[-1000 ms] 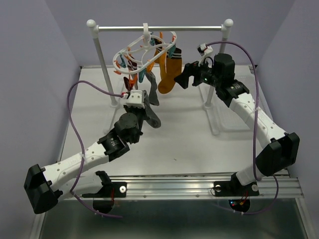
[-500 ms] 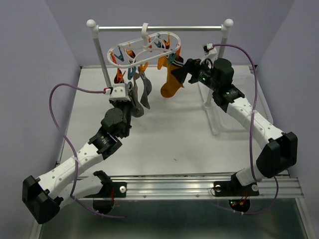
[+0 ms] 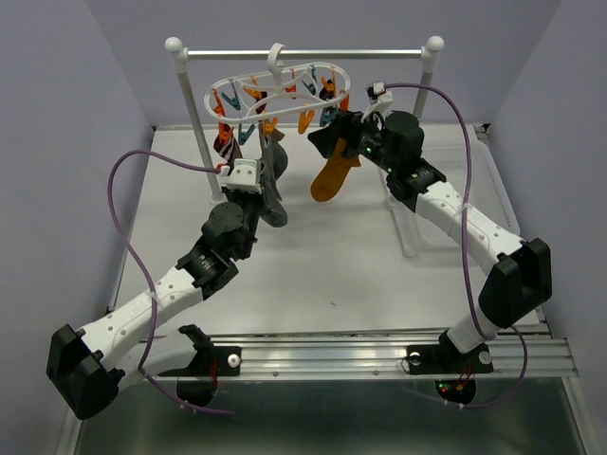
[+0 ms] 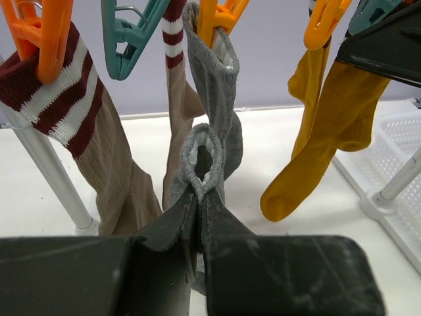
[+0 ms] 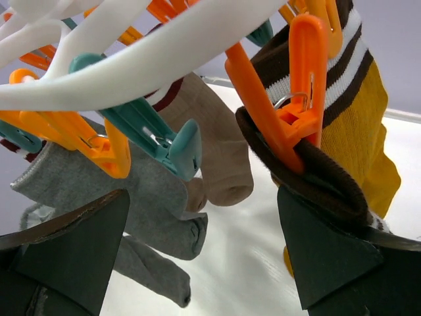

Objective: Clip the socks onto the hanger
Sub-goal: Open the clamp at the hanger.

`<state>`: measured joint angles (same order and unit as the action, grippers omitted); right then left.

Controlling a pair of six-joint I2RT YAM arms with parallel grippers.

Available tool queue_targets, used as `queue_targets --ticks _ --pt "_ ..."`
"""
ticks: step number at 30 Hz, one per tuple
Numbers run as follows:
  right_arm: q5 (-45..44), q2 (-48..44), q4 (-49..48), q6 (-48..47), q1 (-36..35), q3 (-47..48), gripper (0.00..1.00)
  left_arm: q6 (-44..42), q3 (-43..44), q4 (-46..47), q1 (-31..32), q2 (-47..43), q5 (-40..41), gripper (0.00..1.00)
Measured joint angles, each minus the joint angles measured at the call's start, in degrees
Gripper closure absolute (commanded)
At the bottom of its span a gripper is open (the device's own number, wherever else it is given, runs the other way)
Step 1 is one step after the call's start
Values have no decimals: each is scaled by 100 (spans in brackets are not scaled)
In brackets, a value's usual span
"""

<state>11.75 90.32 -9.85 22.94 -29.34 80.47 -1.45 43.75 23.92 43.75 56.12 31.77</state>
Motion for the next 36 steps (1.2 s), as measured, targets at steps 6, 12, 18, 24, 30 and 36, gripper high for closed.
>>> queue_targets --ticks 6,12,18,24,30,36 --pt "-85 94 -11 -7 0 140 0 -212 0 70 -74 24 -4 100" --pt "-264 203 -26 -92 -48 264 0 -304 17 116 -109 205 -92 100" --pt "-876 203 -46 -293 -293 273 0 -297 50 133 -109 223 -234 100" --pt "-1681 203 -28 -479 -540 297 2 -306 55 262 -109 223 -262 100" --pt "-2175 203 2 -518 -597 474 4 -365 55 374 -109 223 -238 100" --pt "-2385 205 42 -577 -599 664 4 -413 55 455 -138 223 -173 100"
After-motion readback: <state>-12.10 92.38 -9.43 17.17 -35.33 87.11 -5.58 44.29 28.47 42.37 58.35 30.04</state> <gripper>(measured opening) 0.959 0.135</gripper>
